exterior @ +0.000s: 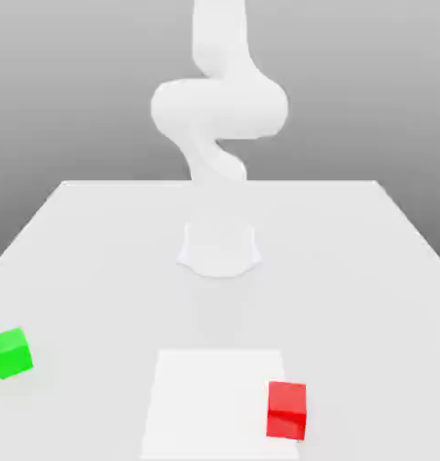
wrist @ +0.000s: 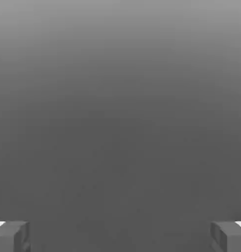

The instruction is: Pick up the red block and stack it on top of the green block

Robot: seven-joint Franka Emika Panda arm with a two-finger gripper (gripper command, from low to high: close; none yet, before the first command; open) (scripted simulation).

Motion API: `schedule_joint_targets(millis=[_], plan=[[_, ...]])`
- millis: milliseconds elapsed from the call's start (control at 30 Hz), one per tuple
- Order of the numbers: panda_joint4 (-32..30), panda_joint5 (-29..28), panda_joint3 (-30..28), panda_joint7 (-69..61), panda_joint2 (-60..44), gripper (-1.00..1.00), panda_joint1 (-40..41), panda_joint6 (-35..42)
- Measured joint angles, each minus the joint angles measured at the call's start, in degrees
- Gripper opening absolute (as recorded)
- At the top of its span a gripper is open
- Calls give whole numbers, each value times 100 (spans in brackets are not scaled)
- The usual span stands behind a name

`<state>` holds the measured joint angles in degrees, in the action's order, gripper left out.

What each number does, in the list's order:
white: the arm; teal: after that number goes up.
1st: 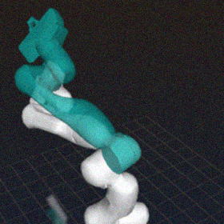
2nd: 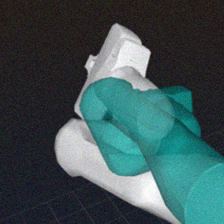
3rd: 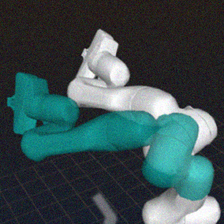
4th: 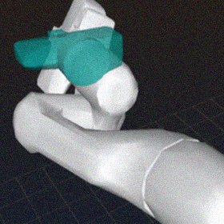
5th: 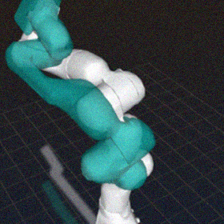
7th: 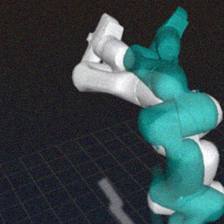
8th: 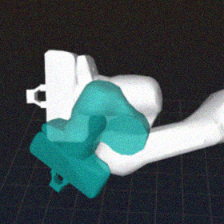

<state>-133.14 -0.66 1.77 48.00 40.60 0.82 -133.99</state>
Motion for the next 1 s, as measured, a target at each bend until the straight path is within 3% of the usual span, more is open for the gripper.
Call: schedule_joint_targets(millis=[533,767,933,967,1000], plan=[[-869,-509,809,1452,-3366,0,197,-1413],[-1251,-417,919,1856,-4787,0,-8,-2040],[-1170,-765,682,2186,-5818,0,-200,-2817],[-1142,-852,607,2250,-6005,-100,-258,-2972],[-1142,-852,607,2250,-6005,-100,-258,-2972]])
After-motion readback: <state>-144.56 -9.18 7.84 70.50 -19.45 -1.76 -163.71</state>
